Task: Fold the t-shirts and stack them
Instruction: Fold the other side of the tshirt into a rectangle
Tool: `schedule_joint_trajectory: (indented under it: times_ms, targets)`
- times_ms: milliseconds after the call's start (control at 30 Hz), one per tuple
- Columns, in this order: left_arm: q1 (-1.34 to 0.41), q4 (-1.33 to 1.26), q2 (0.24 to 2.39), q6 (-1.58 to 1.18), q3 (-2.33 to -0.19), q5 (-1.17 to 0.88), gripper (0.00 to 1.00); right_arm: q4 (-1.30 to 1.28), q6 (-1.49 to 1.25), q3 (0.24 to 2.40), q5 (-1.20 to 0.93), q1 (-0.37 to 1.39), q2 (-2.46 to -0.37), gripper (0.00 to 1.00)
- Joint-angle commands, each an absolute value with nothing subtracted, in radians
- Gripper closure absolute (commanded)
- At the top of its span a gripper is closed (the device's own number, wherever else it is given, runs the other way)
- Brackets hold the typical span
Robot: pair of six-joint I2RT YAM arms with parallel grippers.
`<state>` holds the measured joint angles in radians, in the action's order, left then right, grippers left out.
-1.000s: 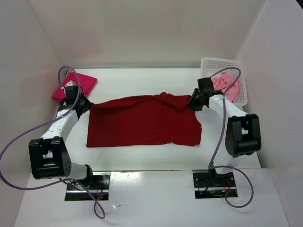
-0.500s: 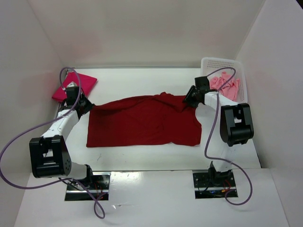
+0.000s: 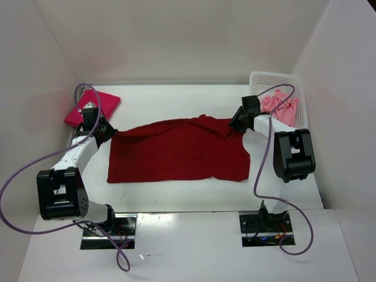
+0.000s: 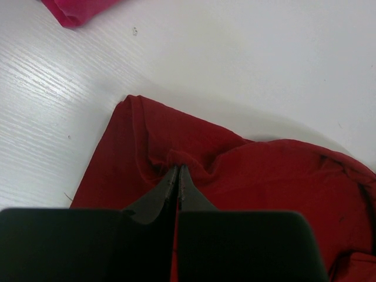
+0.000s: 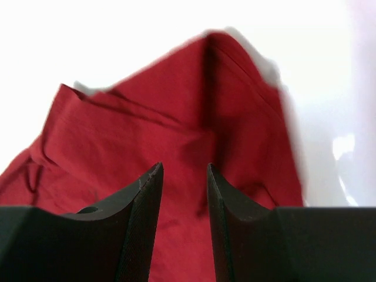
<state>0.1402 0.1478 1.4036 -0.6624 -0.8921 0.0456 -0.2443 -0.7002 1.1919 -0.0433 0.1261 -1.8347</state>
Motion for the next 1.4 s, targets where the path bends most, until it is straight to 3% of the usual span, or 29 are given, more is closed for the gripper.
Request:
schedule_joint_trajectory:
  times_ms: [0,733,867,1033,1233,1367]
  targets:
    - [0.146,0.110,1.407,-0.670,-0.904,0.035,1.00,-0.209,-0.730,1.137,0.055,0.130,-1.691,0.59]
    - [0.146,0.101,1.434,-0.670,-0.913,0.035,1.00,-0.210,-0.749,1.158,-0.001,0.152,-1.841,0.60]
    - [0.146,0.101,1.434,-0.670,-0.913,0.035,1.00,-0.186,-0.758,1.167,-0.011,0.161,-1.850,0.66]
    - [0.146,0.101,1.434,-0.670,-0.913,0.035,1.00,-0.195,-0.758,1.183,-0.011,0.170,-1.850,0.82]
    - [0.146,0.092,1.434,-0.670,-0.913,0.035,1.00,-0.245,-0.738,1.215,0.051,0.179,-1.821,0.83]
    - [0.146,0.092,1.434,-0.670,-0.913,0.035,1.00,-0.256,-0.727,1.215,0.086,0.179,-1.801,0.93]
